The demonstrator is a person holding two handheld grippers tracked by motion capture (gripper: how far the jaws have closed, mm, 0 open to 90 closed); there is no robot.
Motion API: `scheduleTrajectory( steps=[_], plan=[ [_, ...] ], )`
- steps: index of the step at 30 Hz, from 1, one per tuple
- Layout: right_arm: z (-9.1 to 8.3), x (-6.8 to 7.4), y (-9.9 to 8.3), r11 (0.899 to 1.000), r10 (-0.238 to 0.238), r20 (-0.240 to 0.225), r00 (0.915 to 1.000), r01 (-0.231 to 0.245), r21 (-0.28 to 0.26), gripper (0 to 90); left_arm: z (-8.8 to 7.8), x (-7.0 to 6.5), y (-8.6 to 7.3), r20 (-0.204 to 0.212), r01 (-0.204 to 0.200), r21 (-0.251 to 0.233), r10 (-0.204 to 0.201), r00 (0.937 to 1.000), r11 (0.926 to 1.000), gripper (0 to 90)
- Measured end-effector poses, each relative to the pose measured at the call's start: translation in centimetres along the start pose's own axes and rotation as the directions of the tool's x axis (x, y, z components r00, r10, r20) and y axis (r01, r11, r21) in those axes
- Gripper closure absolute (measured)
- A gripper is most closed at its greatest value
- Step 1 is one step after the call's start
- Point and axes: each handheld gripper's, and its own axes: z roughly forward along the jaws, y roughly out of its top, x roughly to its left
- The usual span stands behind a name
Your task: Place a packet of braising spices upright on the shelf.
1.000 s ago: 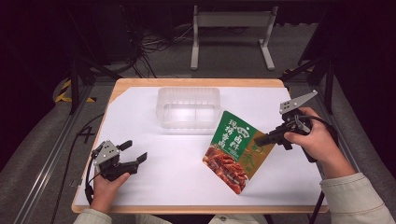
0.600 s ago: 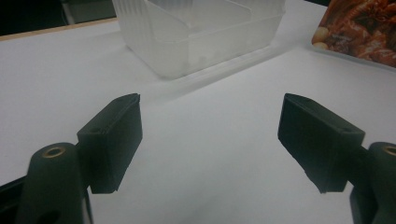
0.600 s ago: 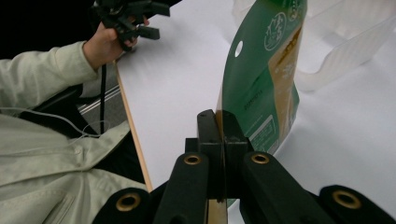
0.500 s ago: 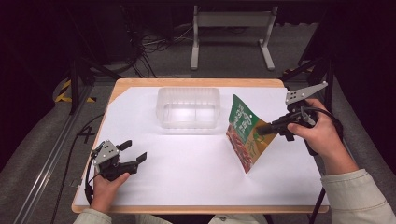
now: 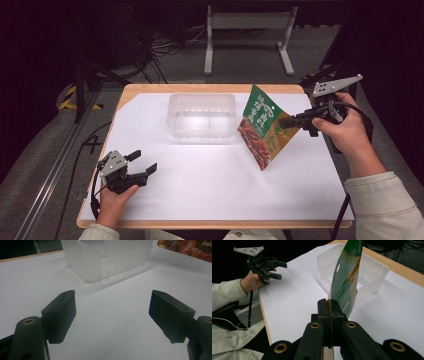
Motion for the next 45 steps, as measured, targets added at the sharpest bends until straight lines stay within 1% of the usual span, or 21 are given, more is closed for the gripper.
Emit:
scheduleTrajectory(
  steps=[4, 11, 16, 21, 28, 33, 44, 45],
  plan=[
    [-0.2, -0.3, 0.6, 1.0, -0.008, 0.031, 0.9995, 0.008, -0.002, 90.0, 0.0, 0.0, 0.0, 0.001, 0.002, 0.0, -0.002, 1.0, 1.0, 22.5],
    [-0.6, -0.8, 1.4, 1.0, -0.004, 0.051, 0.9987, 0.005, -0.027, 90.0, 0.0, 0.0, 0.0, 0.0, 0.003, 0.0, -0.003, 1.0, 1.0, 22.4],
    [-0.8, -1.1, 2.2, 0.999, -0.014, 0.066, 0.9977, 0.017, -0.044, 90.0, -0.1, 0.0, 0.0, -0.001, 0.003, 0.0, -0.003, 1.0, 1.0, 22.5],
    [-0.7, -1.0, 3.2, 0.998, -0.034, 0.08, 0.9962, 0.038, -0.053, 90.0, -0.1, 0.0, 0.0, -0.003, 0.001, -0.003, -0.001, 1.0, 1.0, 22.4],
    [-0.4, -0.9, 4.6, 0.997, -0.038, 0.079, 0.9962, 0.043, -0.071, 90.0, -0.3, 0.0, -0.1, -0.001, 0.004, -0.005, -0.004, 1.0, 1.0, 22.4],
    [0.1, -0.8, 5.8, 0.995, -0.051, 0.077, 0.9957, 0.057, -0.083, 90.0, -0.4, 0.0, -0.1, -0.006, 0.002, -0.011, -0.002, 1.0, 0.9999, 22.4],
    [2.2, -1.0, 8.6, 0.993, -0.066, 0.069, 0.9954, 0.072, -0.098, 90.0, -0.8, 0.0, -0.3, -0.014, -0.002, -0.01, 0.002, 0.9999, 0.9999, 22.2],
    [2.2, -1.0, 8.6, 0.993, -0.066, 0.069, 0.9954, 0.072, -0.098, 90.0, -0.8, 0.0, -0.3, -0.014, -0.002, -0.01, 0.002, 0.9999, 0.9999, 22.2]
  ],
)
